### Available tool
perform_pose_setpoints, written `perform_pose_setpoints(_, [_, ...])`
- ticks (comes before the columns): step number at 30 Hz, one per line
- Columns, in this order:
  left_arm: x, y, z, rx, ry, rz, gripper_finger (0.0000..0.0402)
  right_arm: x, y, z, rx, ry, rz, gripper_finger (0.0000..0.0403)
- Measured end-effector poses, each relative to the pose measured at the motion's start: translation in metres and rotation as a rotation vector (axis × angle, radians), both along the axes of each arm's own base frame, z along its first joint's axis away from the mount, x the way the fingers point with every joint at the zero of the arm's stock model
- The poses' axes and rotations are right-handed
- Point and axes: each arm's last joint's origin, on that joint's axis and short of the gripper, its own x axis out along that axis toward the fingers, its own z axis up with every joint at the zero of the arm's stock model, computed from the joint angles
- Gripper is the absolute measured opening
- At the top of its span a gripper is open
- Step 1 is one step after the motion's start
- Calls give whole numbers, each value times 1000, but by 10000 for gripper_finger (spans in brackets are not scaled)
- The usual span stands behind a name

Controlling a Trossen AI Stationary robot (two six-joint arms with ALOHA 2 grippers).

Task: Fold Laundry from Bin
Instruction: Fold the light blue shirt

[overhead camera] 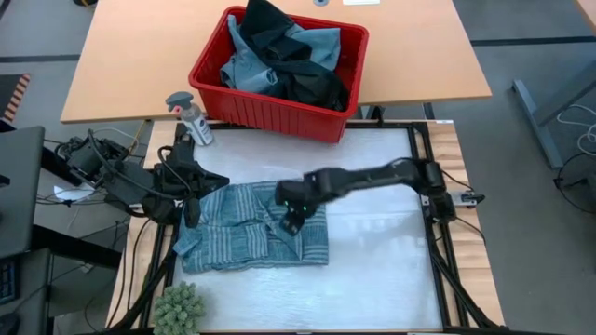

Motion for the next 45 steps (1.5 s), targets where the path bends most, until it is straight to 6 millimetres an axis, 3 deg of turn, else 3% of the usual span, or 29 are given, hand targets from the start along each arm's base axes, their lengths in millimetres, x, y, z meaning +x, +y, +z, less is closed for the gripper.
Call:
perform_pose_setpoints(5, [0,0,0,3,5,0,0,-9,44,-20,-69,-24,-66,234])
perform_pose_setpoints(9, [0,0,0,-12,2,6,0,-17,61,-37,-143,-14,-131,234])
perform_pose_setpoints(16, [0,0,0,-24,-2,12,0,-15,52,-67,-52,-49,-214,241])
perform_pose_setpoints(27, [0,0,0,-60,-11,27,0,-13,26,-82,-18,-43,-238,268])
perform_pose_setpoints(32, [0,0,0,-60,-11,28,0,-8,28,-79,2,-94,-194,209])
perform_pose_setpoints(40, [0,0,0,-59,-12,28,0,-7,29,-78,11,-109,-177,25])
perform_pose_setpoints(45, [0,0,0,-56,-14,35,0,-5,37,-74,44,-150,-146,31])
